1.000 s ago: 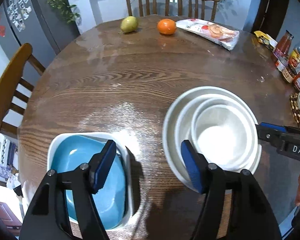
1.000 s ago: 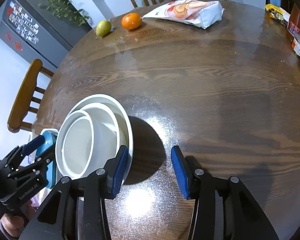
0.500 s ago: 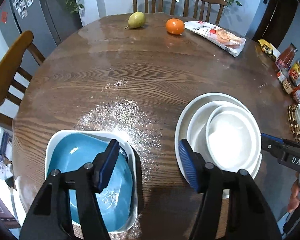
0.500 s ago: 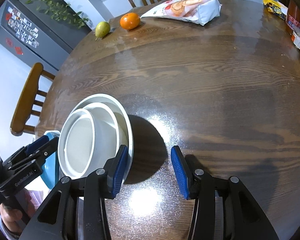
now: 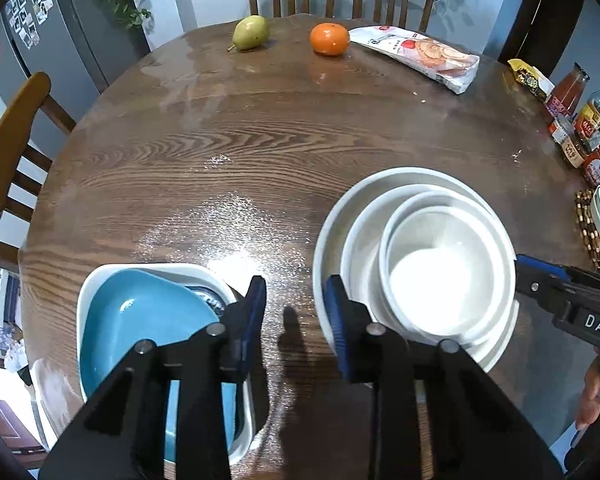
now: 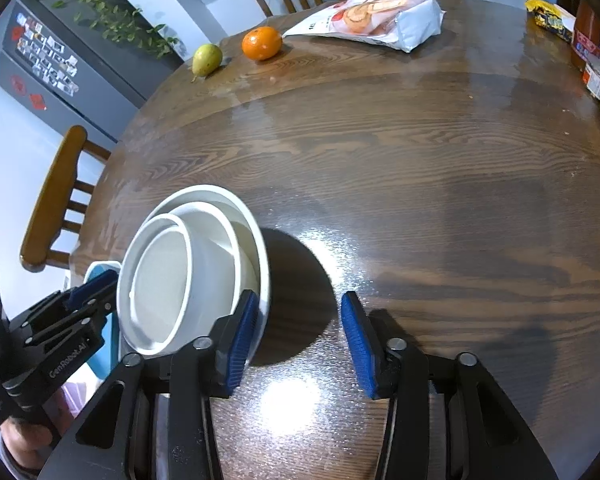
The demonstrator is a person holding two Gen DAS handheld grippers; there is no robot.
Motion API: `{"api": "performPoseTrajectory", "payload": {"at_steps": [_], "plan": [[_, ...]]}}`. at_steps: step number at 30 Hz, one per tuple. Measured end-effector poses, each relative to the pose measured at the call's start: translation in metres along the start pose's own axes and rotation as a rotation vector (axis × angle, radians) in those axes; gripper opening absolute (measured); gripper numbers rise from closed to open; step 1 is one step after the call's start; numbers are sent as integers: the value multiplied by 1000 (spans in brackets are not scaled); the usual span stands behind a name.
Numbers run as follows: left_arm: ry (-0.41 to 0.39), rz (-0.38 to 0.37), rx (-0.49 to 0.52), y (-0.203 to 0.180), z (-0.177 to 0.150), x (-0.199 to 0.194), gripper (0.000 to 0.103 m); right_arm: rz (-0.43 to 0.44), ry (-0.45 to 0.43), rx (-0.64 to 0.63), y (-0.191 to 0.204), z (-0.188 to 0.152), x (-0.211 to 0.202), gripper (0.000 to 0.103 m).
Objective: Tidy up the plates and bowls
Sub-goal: 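Close both grippers on the rim of the white plate-and-bowl stack, then lift and carry the white stack over the blue dish in the tray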
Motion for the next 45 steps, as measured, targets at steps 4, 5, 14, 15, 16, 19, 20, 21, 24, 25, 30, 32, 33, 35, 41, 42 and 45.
{"api": "performPoseTrajectory", "payload": {"at_steps": [4,5,14,15,16,19,20,21,24,25,30,32,33,35,41,42,45], "plan": [[10,-53,-44,3,0,3,21,15,-6,-18,7,1,0,28],[13,-74,-53,3,0,4,15,22,-7,-17,7,1,0,26],[-4,-59,-31,-8,0,3,3,52,-23,-16,15,0,0,11],[-4,-61,-34,-7,0,4,3,54,-25,-13,16,-1,0,11],[-5,-61,-35,-7,0,4,3,61,-25,-4,15,-1,0,11],[-14,-47,-30,-8,0,4,3,58,-28,-2,15,-2,0,10],[-16,-45,-29,-8,0,4,3,52,-31,-6,16,-2,0,10],[-17,-45,-30,-8,-1,3,3,48,-32,-9,17,-2,0,10],[-20,-46,-34,-7,0,3,3,45,-33,-10,18,-2,0,10],[-22,-44,-34,-7,-1,3,3,44,-33,-11,18,-2,0,10],[-28,-37,-35,-9,0,4,3,38,-32,-15,18,-2,0,10],[-31,-37,-36,-8,0,4,3,36,-32,-16,18,-2,0,10],[-32,-37,-36,-8,0,4,3,35,-32,-16,18,-2,0,10],[-35,-39,-38,-8,0,5,3,30,-32,-17,19,-2,0,10],[-44,-38,-42,-8,0,5,3,14,-33,-26,20,-3,-1,10],[-46,-37,-42,-8,0,4,3,12,-33,-28,20,-3,-1,10],[-53,-34,-40,-9,-1,4,3,4,-34,-31,21,-3,-1,10]]}}
Point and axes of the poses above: each gripper's, at about its wrist camera, not at the fingertips, and x roughly the way its jaws point, y to its left, z to its top, the point moved 4 cm from there along x, roughly the way its jaws point, and after that the axes turned 5 degrees about -y, right-handed, at the moved point
